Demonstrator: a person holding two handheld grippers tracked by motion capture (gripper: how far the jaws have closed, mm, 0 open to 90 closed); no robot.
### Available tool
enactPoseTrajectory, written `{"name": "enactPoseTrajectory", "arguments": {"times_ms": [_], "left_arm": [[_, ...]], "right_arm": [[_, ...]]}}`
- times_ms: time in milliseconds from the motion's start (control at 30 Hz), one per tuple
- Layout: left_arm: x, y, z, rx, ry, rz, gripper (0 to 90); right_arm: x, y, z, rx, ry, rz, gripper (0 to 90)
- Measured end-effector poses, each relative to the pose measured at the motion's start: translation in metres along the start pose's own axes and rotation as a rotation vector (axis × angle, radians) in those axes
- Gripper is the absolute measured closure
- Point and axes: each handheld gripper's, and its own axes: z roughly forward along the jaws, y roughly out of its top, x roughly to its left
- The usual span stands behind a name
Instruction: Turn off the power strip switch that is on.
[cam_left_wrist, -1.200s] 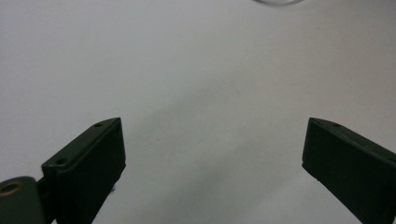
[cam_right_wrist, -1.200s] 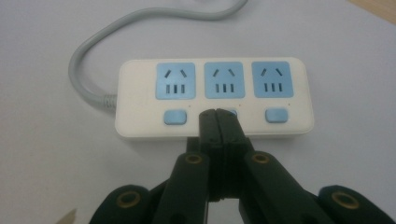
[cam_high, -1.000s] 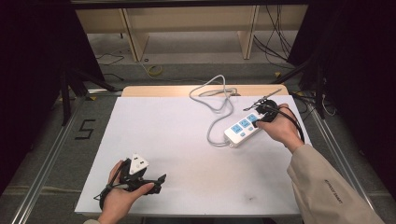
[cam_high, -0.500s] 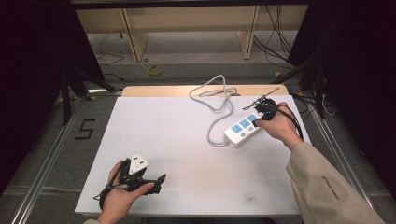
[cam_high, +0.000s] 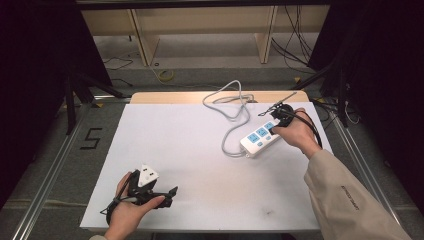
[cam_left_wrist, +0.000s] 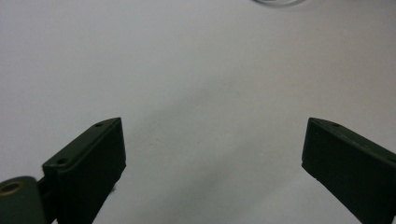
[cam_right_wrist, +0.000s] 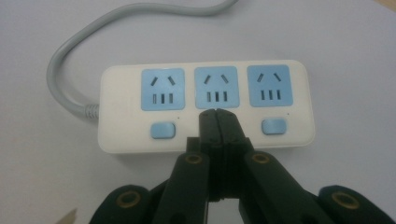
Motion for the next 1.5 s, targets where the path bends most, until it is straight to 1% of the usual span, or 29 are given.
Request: {"name": "enactPoseTrajectory", "arguments": {"times_ms": [167, 367, 767, 1000, 1500], "left_arm": [[0.000, 0.000, 0.000, -0.001, 0.000, -0.004, 5.9], [0.000, 0.000, 0.000, 0.004, 0.000, -0.002, 5.9], [0.000, 0.000, 0.000, 0.001, 0.001, -0.003, 5.9], [0.000, 0.000, 0.000, 0.002, 0.000, 0.000, 6.0], [0.000, 0.000, 0.000, 0.002, 0.002, 0.001, 6.1]], "right_arm": [[-0.002, 0.000, 0.002, 0.015, 0.001, 0.010, 90.0], [-0.004, 0.001, 0.005, 0.018, 0.000, 0.019, 90.0], [-0.006, 0.002, 0.012, 0.025, -0.006, 0.019, 90.0], [-0.006, 0.004, 0.017, 0.033, -0.009, 0.023, 90.0], [-0.004, 0.006, 0.026, 0.055, 0.004, 0.025, 90.0]]}}
